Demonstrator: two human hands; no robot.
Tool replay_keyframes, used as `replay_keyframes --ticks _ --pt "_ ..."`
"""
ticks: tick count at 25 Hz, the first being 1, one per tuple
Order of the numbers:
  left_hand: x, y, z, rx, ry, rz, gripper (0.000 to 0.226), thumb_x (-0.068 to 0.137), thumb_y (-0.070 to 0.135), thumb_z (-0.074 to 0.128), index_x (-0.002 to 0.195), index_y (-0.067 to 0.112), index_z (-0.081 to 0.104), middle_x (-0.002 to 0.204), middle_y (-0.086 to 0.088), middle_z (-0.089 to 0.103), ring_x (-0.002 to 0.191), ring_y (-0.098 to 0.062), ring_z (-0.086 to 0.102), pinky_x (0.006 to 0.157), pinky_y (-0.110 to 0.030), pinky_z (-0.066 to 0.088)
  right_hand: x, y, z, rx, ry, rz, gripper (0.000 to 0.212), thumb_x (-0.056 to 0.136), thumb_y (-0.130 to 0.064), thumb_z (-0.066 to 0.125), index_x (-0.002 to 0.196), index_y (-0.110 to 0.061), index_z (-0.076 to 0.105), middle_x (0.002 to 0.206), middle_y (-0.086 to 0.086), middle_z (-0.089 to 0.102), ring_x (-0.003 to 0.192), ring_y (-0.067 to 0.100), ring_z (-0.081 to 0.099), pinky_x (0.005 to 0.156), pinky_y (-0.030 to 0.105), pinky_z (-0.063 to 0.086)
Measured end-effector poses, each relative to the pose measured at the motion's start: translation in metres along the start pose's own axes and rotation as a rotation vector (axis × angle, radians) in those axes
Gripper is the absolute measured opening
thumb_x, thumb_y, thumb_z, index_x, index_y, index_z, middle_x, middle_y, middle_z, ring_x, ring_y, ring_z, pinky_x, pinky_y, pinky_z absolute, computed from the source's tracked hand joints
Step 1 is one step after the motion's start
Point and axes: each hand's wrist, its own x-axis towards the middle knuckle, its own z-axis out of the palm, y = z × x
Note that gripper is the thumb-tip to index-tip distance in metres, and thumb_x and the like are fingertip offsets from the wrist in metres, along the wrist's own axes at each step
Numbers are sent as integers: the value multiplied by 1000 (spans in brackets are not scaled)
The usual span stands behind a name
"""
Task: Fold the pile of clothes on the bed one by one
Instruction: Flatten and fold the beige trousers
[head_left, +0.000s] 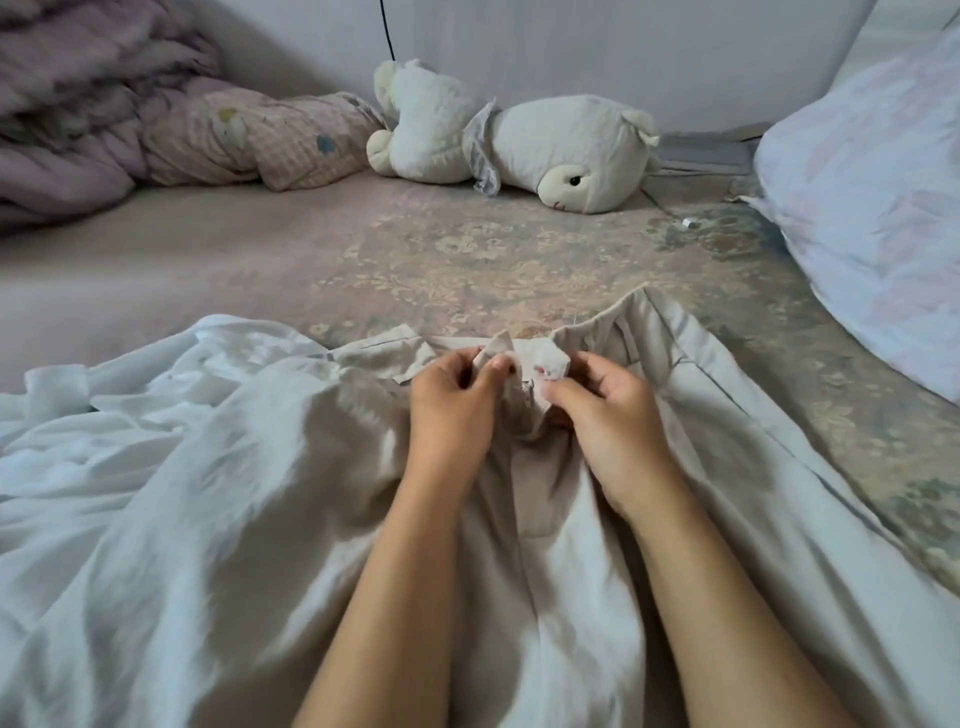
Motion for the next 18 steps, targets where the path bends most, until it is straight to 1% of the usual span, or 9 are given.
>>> replay_keyframes --ticks 3,5,6,7,9,11,12,15,18 --pt "-4 1 5 -52 -20 3 8 88 9 64 84 9 70 66 4 66 62 -3 57 60 -17 46 -3 -2 -1 -26 -19 -11 23 86 1 58 94 -16 72 93 1 74 90 14 67 86 35 52" --pt "-6 3 5 -76 -30 -3 8 88 7 64 84 8 70 64 8 67 60 0 59 58 -15 47 -4 -2 -1 -14 -34 -16 26 87 0 58 93 -21 71 94 -1 74 94 14 67 90 34 52" --pt "-6 4 5 -90 -33 -8 8 88 6 64 82 8 70 62 9 67 59 0 59 57 -15 47 -4 -3 -1 -15 -43 -19 26 87 1 57 91 -21 72 94 -1 74 94 15 67 89 34 52" --pt "-5 4 4 -105 -42 -12 7 87 6 65 82 8 69 62 9 67 59 0 60 57 -14 47 -5 -4 -2 -23 -51 -17 24 87 0 57 89 -18 72 91 1 74 90 16 67 86 33 52" --pt "-4 6 3 -102 -84 14 6 85 4 66 83 8 69 65 8 68 62 0 61 60 -13 48 -3 -6 -4 28 -52 9 23 89 -1 51 79 -9 71 76 8 71 71 17 65 71 29 53" --pt "-3 6 3 -75 -113 53 8 83 2 68 82 10 68 68 6 68 65 1 61 63 -12 48 -2 -8 -6 135 -21 64 32 91 0 45 73 -10 69 63 7 66 56 14 61 58 22 52" --pt "-3 6 3 -69 -104 67 11 82 1 69 81 12 66 69 6 67 65 1 60 63 -12 48 -2 -8 -6 144 -18 66 31 92 0 47 75 -12 69 63 5 66 56 13 61 57 20 52" --pt "-5 5 6 -106 -65 71 24 81 -2 69 83 16 53 74 -3 65 64 -4 60 60 -16 48 -1 -4 -6 97 -67 42 15 88 -5 62 82 -14 72 75 6 69 68 13 61 68 21 54" --pt "-4 4 6 -48 -75 87 26 85 0 65 82 18 46 76 -8 64 64 -11 56 58 -21 46 0 -2 -7 63 -62 25 10 86 -6 65 82 -12 72 75 7 69 68 11 60 68 22 52"
